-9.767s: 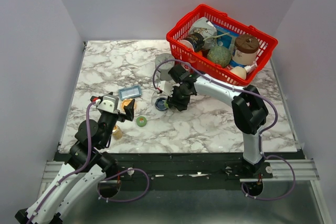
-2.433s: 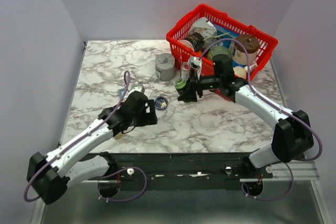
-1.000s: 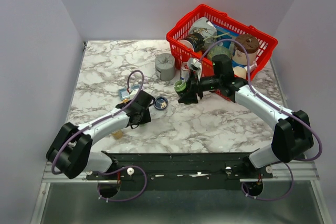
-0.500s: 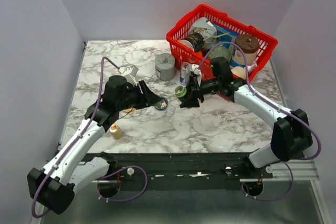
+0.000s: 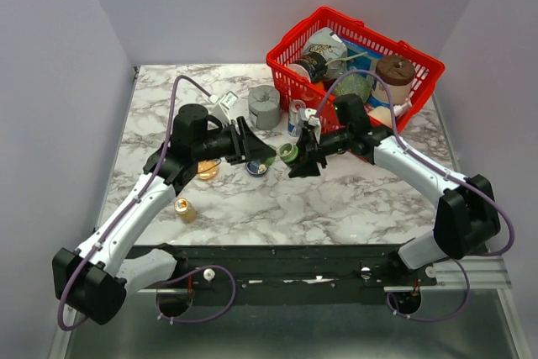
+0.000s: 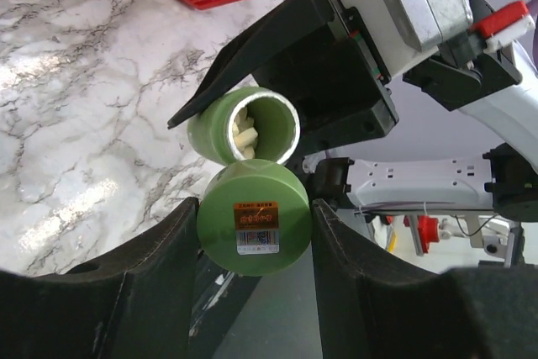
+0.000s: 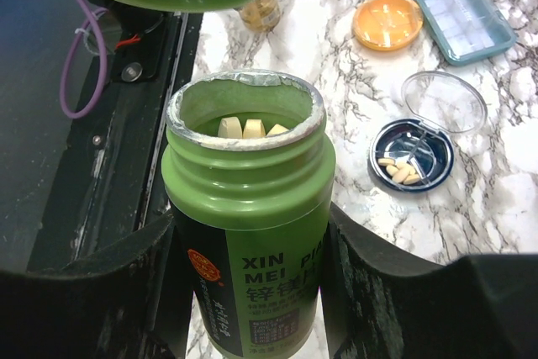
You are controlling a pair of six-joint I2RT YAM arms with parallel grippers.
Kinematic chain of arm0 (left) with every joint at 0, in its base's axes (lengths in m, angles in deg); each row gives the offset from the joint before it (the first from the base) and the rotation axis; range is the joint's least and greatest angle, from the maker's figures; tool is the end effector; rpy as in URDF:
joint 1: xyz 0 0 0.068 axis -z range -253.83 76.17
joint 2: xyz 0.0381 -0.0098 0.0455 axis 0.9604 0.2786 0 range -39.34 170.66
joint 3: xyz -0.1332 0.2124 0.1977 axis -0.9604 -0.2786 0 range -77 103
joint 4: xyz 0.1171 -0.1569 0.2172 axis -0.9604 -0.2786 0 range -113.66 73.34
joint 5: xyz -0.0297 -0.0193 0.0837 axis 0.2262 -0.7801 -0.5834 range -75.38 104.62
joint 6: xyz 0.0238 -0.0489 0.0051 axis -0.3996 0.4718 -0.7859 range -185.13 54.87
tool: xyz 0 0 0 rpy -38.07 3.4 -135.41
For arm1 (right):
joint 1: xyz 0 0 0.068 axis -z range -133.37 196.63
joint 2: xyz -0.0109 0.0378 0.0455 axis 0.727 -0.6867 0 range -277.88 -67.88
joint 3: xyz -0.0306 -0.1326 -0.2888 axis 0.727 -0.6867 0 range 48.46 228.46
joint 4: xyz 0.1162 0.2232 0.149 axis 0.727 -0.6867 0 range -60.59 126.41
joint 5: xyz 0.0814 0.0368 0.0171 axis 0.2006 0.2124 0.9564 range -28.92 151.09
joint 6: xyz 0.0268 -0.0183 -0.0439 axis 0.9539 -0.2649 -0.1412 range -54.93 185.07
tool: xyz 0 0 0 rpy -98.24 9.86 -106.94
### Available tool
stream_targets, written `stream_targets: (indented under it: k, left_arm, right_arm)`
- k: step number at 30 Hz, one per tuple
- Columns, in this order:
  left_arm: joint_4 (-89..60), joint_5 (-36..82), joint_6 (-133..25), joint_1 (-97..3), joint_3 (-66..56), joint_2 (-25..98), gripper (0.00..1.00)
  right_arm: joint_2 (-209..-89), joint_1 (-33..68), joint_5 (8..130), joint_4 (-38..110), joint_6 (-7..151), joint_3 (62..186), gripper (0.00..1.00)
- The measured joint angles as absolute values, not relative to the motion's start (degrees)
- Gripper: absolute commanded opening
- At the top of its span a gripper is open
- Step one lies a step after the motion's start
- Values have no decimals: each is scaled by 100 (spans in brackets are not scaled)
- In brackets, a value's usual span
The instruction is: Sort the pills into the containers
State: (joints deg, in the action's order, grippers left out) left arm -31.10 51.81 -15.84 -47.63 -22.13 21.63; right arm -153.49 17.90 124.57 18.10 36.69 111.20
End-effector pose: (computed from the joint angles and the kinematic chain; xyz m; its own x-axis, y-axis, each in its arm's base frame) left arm 0.2127 -0.1293 0.3800 -0.8570 -0.2515 -0.4497 0.3217 0.4207 -0.8483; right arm 0.2855 0.1938 0.3122 -0.1252 -0.3106 -0.9423 -0.9828 -0.0909 0.1606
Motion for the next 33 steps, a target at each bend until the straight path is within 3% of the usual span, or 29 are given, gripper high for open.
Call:
stream_targets:
  k: [33]
  left_arm:
    - [-3888,5146,-1861,-4671,-1572,2936,16]
  right_arm:
    - [-15639,1104,11425,936,3422,11837,20]
